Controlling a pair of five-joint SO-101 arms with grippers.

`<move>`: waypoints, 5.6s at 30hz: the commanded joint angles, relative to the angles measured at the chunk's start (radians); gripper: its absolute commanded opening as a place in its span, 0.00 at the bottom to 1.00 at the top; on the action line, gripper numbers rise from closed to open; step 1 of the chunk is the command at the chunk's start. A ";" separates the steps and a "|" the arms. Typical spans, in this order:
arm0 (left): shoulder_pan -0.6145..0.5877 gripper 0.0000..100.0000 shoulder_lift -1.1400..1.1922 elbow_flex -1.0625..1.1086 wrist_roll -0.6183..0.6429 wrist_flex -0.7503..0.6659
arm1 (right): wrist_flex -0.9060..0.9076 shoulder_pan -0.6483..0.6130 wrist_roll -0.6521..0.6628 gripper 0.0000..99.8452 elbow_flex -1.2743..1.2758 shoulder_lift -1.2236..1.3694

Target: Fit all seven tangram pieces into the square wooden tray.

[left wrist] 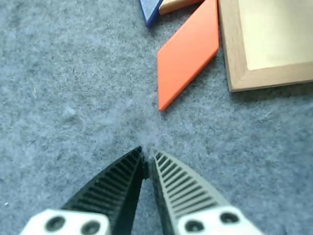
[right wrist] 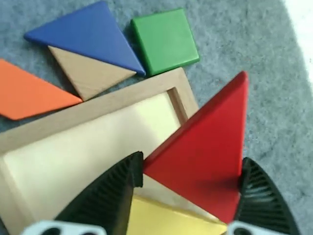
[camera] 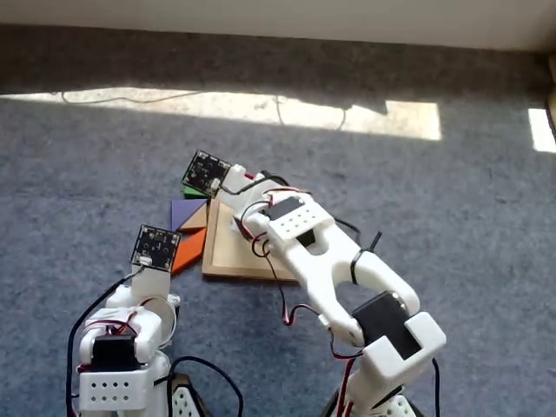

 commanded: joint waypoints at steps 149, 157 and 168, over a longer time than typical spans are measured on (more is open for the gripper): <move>-0.005 0.01 -0.035 0.019 -0.006 0.003 | 0.424 0.302 -0.210 0.07 0.013 -0.082; -0.005 0.01 -0.035 0.019 -0.006 0.003 | 0.453 0.289 -0.216 0.07 0.108 -0.384; -0.005 0.01 -0.035 0.019 -0.006 0.003 | 0.449 0.061 -0.411 0.07 0.154 -0.483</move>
